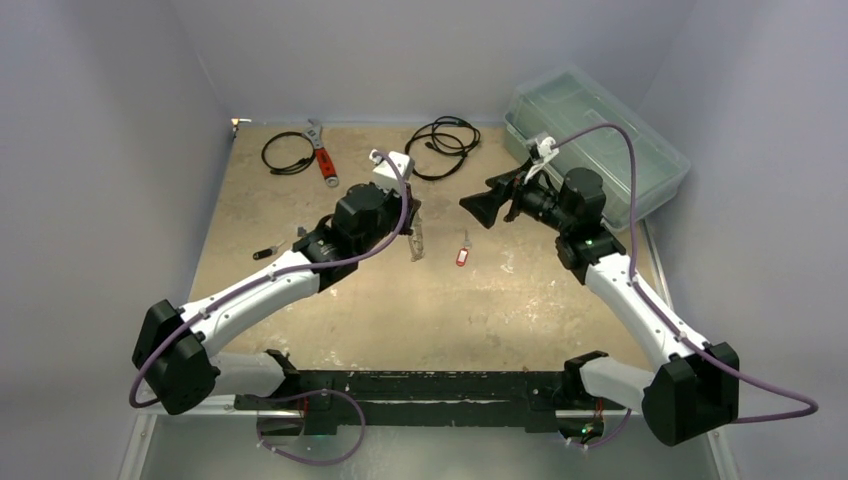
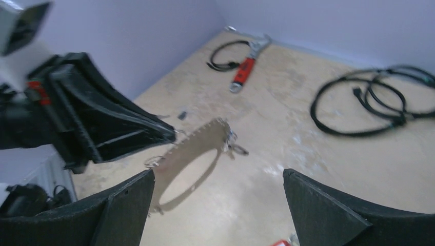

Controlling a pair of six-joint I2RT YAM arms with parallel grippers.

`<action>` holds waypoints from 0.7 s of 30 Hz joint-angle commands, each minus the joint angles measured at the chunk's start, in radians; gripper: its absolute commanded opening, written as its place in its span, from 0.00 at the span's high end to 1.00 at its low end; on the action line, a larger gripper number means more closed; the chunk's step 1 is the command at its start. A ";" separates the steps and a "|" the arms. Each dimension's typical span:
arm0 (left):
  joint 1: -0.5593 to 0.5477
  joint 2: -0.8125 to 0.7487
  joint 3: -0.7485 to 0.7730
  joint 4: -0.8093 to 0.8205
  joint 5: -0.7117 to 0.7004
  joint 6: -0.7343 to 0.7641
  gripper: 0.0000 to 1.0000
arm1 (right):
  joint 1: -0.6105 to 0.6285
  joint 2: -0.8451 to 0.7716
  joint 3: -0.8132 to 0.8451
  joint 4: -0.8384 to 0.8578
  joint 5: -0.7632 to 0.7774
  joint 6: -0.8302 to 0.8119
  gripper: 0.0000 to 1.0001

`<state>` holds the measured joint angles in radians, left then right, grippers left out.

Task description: Put the keys on the keyring

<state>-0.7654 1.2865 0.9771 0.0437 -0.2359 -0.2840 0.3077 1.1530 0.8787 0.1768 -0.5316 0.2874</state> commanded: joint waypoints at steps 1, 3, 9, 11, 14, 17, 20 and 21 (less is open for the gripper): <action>0.009 -0.062 0.054 0.053 0.162 0.034 1.00 | 0.001 -0.048 -0.043 0.250 -0.201 0.059 0.02; 0.009 -0.069 0.079 0.034 0.194 0.036 1.00 | 0.001 -0.049 -0.037 0.264 -0.241 0.059 0.04; 0.014 -0.103 0.111 0.030 0.292 0.026 1.00 | 0.001 -0.044 -0.037 0.349 -0.382 0.098 0.11; 0.017 -0.118 0.116 0.039 0.328 0.021 1.00 | 0.001 -0.047 -0.037 0.383 -0.409 0.114 0.15; 0.017 -0.141 0.123 0.047 0.373 0.031 1.00 | 0.001 -0.060 -0.034 0.449 -0.396 0.151 0.17; 0.020 -0.155 0.139 0.032 0.412 0.052 1.00 | 0.001 -0.054 0.003 0.443 -0.409 0.143 0.18; 0.021 -0.167 0.152 0.017 0.452 0.069 1.00 | 0.001 -0.047 0.035 0.419 -0.385 0.126 0.21; 0.020 -0.170 0.155 0.015 0.467 0.075 1.00 | 0.001 -0.042 0.044 0.419 -0.384 0.125 0.23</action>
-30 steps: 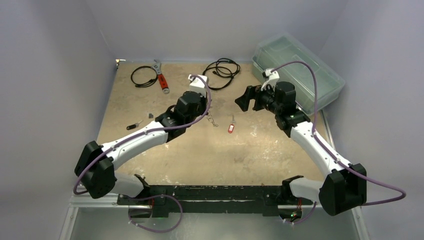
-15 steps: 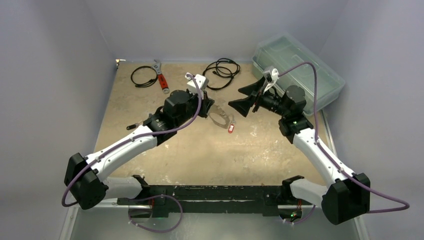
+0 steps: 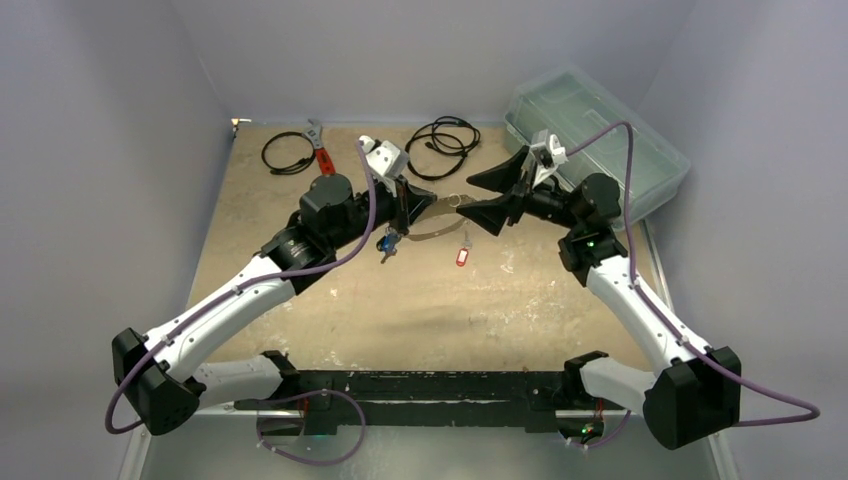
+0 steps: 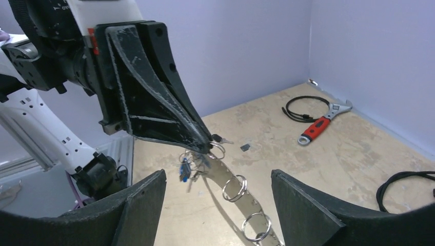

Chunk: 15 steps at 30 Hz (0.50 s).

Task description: Put the keys on the keyring

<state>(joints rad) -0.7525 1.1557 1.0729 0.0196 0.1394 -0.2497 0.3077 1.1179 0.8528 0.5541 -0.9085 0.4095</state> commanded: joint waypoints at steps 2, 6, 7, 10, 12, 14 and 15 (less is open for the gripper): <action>0.007 -0.045 0.071 0.022 0.116 0.058 1.00 | -0.002 -0.004 0.085 0.043 -0.012 0.000 0.26; 0.009 -0.051 0.089 -0.009 0.156 0.091 1.00 | -0.009 -0.003 0.107 0.074 -0.061 0.003 0.27; 0.009 -0.053 0.093 -0.016 0.168 0.098 1.00 | -0.011 -0.001 0.114 0.081 -0.079 0.004 0.28; 0.009 -0.057 0.104 -0.036 0.199 0.117 1.00 | -0.017 0.014 0.153 0.067 -0.155 -0.015 0.30; 0.009 -0.060 0.114 -0.062 0.218 0.134 1.00 | -0.029 0.032 0.190 0.045 -0.222 -0.041 0.30; 0.009 -0.061 0.124 -0.078 0.232 0.149 1.00 | -0.058 0.059 0.239 0.049 -0.290 -0.033 0.29; 0.009 -0.061 0.127 -0.083 0.238 0.154 1.00 | -0.072 0.077 0.258 0.066 -0.317 -0.012 0.29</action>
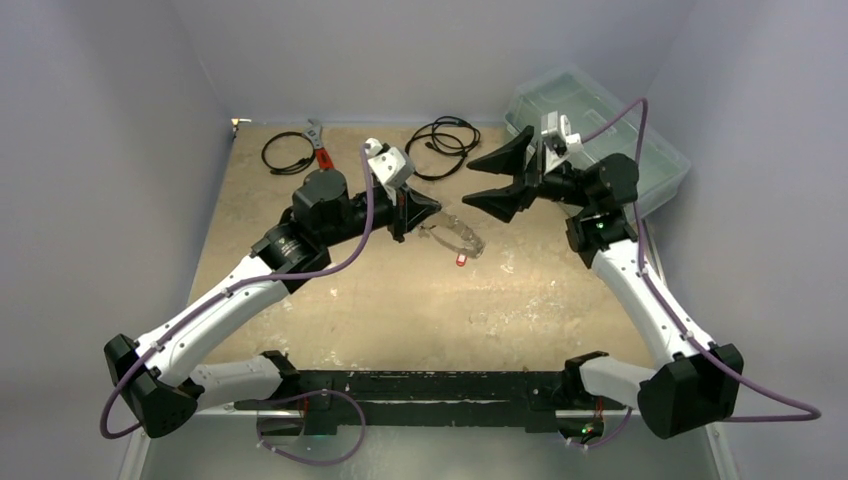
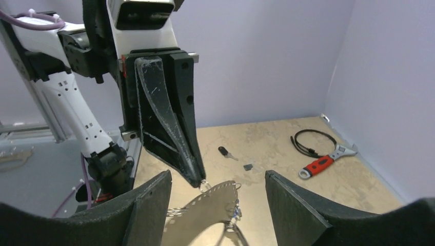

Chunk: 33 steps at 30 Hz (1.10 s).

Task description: Put the keys on the keyring

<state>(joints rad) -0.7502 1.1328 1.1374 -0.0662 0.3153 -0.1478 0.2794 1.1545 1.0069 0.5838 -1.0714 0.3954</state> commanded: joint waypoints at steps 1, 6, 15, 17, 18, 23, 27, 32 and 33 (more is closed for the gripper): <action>0.006 -0.039 0.067 -0.001 0.065 0.057 1.00 | -0.050 0.060 0.117 0.067 -0.180 0.036 0.30; 0.009 -0.046 0.067 0.008 0.058 0.042 1.00 | -0.057 0.122 0.061 0.318 -0.268 0.259 0.40; 0.008 -0.051 0.040 0.094 0.082 -0.010 1.00 | -0.037 0.322 0.013 1.272 -0.294 1.050 0.49; 0.008 -0.049 0.040 0.100 0.087 -0.012 1.00 | -0.033 0.329 0.007 1.272 -0.288 1.042 0.49; 0.009 -0.049 0.039 0.101 0.087 -0.013 1.00 | -0.032 0.329 0.006 1.272 -0.284 1.038 0.49; 0.008 -0.050 0.037 0.112 0.092 -0.022 1.00 | -0.006 0.320 0.008 1.272 -0.250 1.017 0.48; 0.008 -0.048 0.035 0.127 0.083 -0.038 1.00 | 0.010 0.283 -0.028 1.272 -0.199 0.970 0.46; 0.009 -0.049 0.031 0.150 0.106 -0.058 1.00 | 0.010 0.220 -0.074 1.167 -0.135 0.830 0.41; 0.009 -0.051 0.030 0.151 0.106 -0.059 1.00 | 0.012 0.203 -0.082 1.116 -0.128 0.783 0.42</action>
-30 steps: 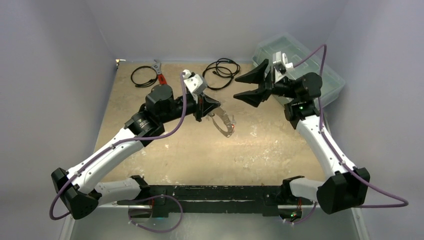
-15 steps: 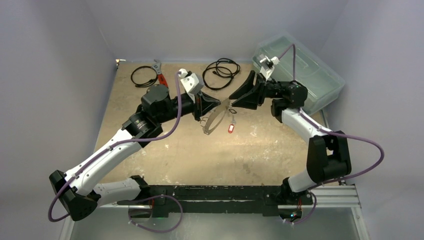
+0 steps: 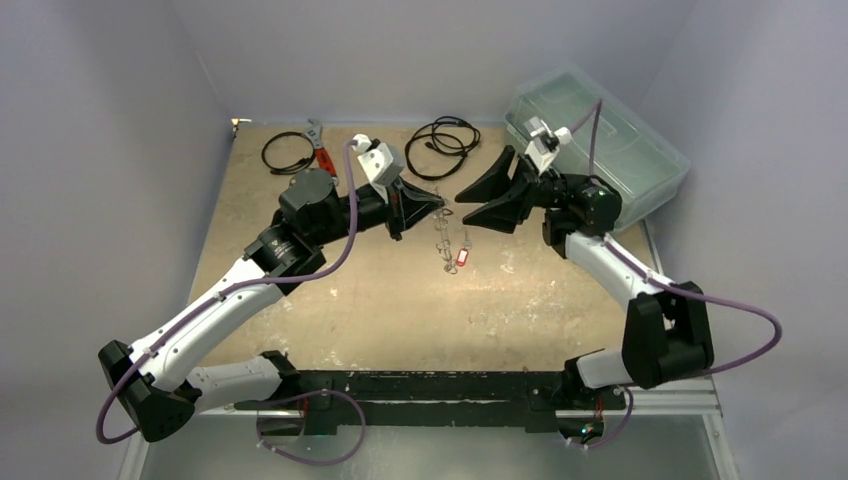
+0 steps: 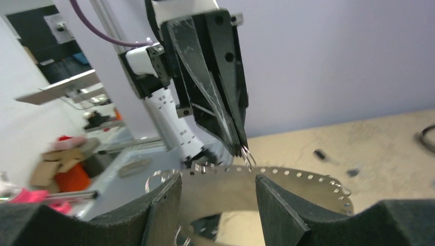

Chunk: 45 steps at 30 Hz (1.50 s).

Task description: Put the keys on the keyring

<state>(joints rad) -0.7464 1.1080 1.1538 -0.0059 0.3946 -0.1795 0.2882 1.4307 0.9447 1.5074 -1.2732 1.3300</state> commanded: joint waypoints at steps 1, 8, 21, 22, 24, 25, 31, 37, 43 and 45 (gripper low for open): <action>0.005 -0.029 0.014 0.093 0.026 -0.029 1.00 | 0.004 -0.093 -0.027 0.135 0.079 -0.210 0.42; 0.004 -0.035 0.008 0.111 0.040 -0.043 1.00 | 0.050 -0.232 -0.013 -0.485 0.152 -0.696 0.44; 0.004 -0.056 0.004 0.118 0.075 -0.040 1.00 | 0.057 -0.227 0.045 -0.645 0.172 -0.814 0.47; 0.004 -0.058 0.004 0.116 0.075 -0.038 1.00 | 0.056 -0.225 0.047 -0.643 0.166 -0.813 0.47; 0.004 -0.060 0.004 0.116 0.075 -0.038 1.00 | 0.056 -0.222 0.049 -0.637 0.158 -0.808 0.48; 0.004 -0.060 0.005 0.116 0.076 -0.037 1.00 | 0.057 -0.221 0.048 -0.633 0.153 -0.806 0.48; 0.004 -0.057 0.003 0.120 0.081 -0.039 1.00 | 0.068 -0.210 0.048 -0.597 0.119 -0.770 0.51; 0.004 -0.058 0.002 0.128 0.079 -0.043 1.00 | 0.093 -0.207 0.048 -0.579 0.090 -0.750 0.53; 0.005 -0.057 -0.001 0.131 0.080 -0.046 1.00 | 0.103 -0.208 0.045 -0.533 0.083 -0.710 0.54; 0.004 -0.058 -0.003 0.134 0.079 -0.048 1.00 | 0.107 -0.207 0.046 -0.527 0.085 -0.706 0.54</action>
<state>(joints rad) -0.7464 1.0763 1.1515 0.0452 0.4644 -0.2100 0.3859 1.2316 0.9504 0.9180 -1.1736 0.5915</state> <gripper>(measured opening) 0.006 0.465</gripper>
